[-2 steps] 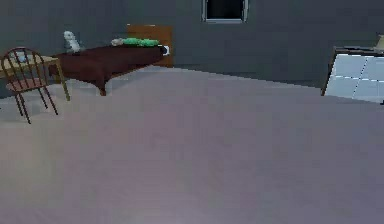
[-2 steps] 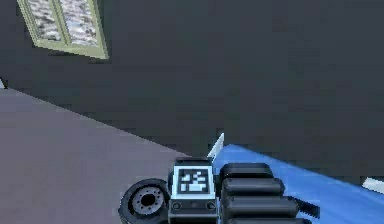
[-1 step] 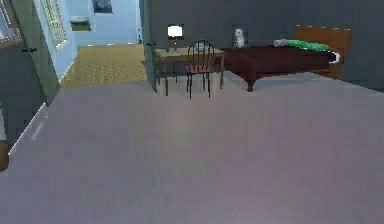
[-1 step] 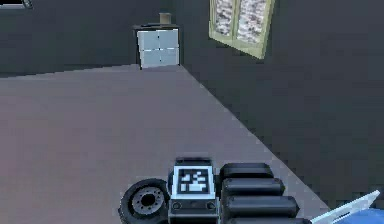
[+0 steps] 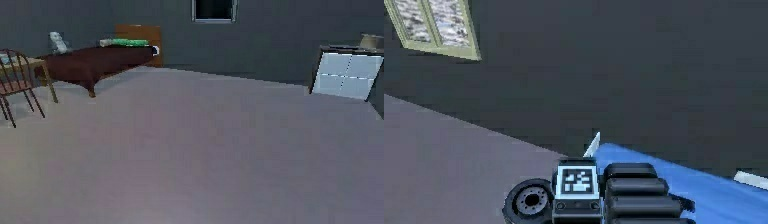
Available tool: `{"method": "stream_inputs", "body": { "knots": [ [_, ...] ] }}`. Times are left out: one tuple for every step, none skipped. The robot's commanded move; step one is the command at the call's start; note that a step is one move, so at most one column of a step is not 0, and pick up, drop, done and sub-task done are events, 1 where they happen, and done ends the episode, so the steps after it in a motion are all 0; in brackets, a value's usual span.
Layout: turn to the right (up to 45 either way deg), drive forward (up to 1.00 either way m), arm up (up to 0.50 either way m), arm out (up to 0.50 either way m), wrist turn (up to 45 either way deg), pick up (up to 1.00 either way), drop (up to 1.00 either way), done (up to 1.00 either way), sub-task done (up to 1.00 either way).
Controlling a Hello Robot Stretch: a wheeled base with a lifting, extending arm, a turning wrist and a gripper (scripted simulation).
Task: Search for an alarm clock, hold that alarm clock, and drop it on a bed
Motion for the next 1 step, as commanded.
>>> {"method": "stream_inputs", "body": {
  "knots": [
    [45.0, 0.0, 0.0, 0.0, 0.0, 0.0, 0.0, 0.0, 0.0]
  ]
}}
